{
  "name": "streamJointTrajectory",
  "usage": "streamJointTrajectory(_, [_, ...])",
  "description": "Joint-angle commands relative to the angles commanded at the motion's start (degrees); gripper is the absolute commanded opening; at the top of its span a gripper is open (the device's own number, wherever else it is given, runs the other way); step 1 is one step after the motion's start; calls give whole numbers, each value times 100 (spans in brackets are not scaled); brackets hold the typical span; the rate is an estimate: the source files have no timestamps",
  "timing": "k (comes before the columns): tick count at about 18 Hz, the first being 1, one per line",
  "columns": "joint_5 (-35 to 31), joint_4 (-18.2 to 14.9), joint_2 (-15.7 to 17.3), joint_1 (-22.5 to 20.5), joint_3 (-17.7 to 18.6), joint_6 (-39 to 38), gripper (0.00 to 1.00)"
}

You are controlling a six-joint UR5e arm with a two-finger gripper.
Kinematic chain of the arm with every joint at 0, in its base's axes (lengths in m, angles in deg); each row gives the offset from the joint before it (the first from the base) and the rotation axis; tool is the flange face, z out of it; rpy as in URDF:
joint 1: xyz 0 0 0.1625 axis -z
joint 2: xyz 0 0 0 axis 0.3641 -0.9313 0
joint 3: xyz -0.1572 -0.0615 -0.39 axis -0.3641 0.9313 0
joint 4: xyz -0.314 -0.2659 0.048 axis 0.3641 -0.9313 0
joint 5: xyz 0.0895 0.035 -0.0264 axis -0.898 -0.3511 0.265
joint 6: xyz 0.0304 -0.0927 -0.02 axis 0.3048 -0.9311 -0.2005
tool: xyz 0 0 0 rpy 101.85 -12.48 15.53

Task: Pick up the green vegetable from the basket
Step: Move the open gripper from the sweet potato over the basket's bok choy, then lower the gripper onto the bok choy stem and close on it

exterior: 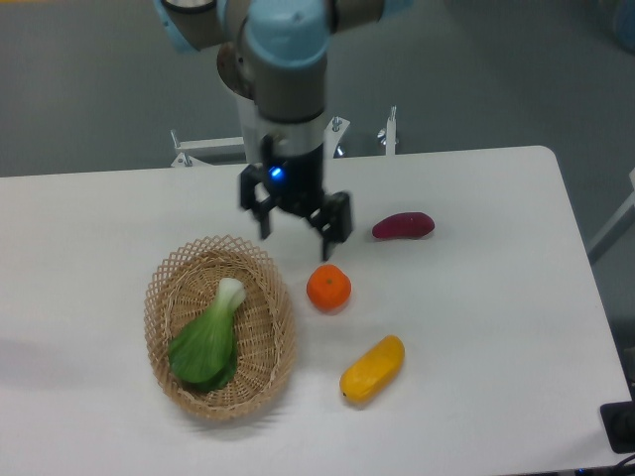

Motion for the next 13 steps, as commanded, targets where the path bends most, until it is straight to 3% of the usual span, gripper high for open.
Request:
streamJointTrajectory(3, [-26,44,-291,203,105,-45,100])
streamJointTrajectory(9, [-114,44,-467,362,562,8,100])
streamJointTrajectory(13, [-456,132,-678,572,615,-9,100])
